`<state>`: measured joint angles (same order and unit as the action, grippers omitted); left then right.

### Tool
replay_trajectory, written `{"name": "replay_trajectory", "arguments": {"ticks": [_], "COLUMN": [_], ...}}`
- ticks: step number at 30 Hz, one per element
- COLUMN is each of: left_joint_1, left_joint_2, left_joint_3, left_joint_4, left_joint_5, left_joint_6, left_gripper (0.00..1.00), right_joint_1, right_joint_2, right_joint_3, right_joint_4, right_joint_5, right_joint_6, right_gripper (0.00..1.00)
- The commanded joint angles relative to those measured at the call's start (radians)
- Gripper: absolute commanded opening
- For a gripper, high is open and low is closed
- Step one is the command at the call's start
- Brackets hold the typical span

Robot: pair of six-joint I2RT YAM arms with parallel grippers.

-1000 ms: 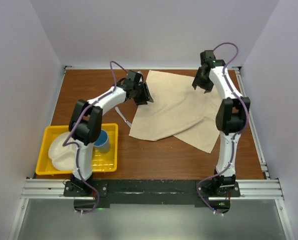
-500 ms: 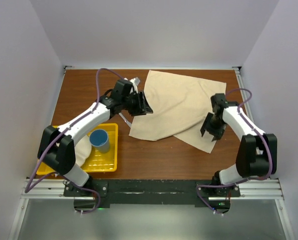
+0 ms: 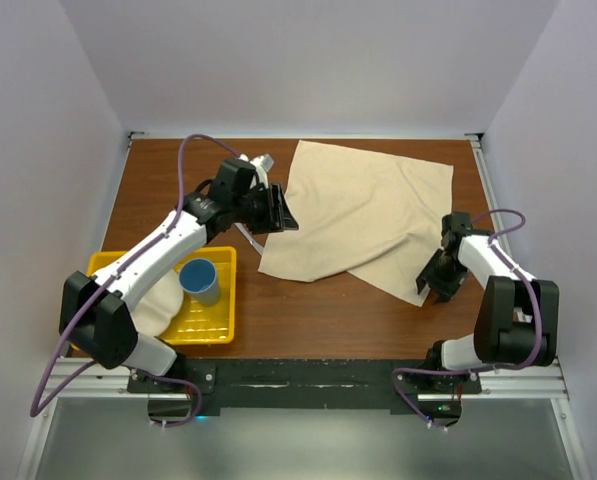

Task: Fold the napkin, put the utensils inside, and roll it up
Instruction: Flatten out the napkin at the center of the board.

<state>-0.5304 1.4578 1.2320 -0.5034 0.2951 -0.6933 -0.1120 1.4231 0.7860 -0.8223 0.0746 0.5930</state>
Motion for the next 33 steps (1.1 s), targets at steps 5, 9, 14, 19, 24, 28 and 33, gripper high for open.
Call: {"name": "replay_trajectory", "arguments": {"ticks": [5, 9, 14, 19, 24, 28, 33], "left_joint_1": [0.013, 0.013, 0.013, 0.014, 0.013, 0.013, 0.013], "left_joint_2": [-0.047, -0.053, -0.059, -0.076, -0.102, -0.116, -0.131], "left_joint_3": [0.006, 0.004, 0.0, -0.014, -0.052, -0.066, -0.06], "left_joint_4": [-0.017, -0.015, -0.014, -0.006, 0.017, 0.019, -0.001], "left_joint_5": [-0.016, -0.019, -0.03, -0.04, -0.047, -0.053, -0.044], "left_joint_6": [0.023, 0.017, 0.008, 0.003, 0.003, 0.017, 0.038], "left_gripper": [0.52, 0.52, 0.52, 0.5, 0.5, 0.5, 0.5], "right_joint_1": [-0.003, -0.002, -0.005, -0.005, -0.006, -0.067, -0.117], "right_joint_2": [0.02, 0.043, 0.063, 0.016, -0.05, -0.13, -0.139], "right_joint_3": [-0.045, -0.067, -0.08, -0.044, 0.056, 0.117, 0.199], "right_joint_4": [0.087, 0.107, 0.129, 0.042, -0.104, -0.209, -0.284], "right_joint_5": [-0.056, -0.07, -0.001, 0.131, 0.343, 0.472, 0.534], "right_joint_6": [0.045, 0.077, 0.116, 0.134, 0.165, 0.189, 0.193], "right_gripper": [0.46, 0.46, 0.08, 0.0, 0.0, 0.0, 0.0]}}
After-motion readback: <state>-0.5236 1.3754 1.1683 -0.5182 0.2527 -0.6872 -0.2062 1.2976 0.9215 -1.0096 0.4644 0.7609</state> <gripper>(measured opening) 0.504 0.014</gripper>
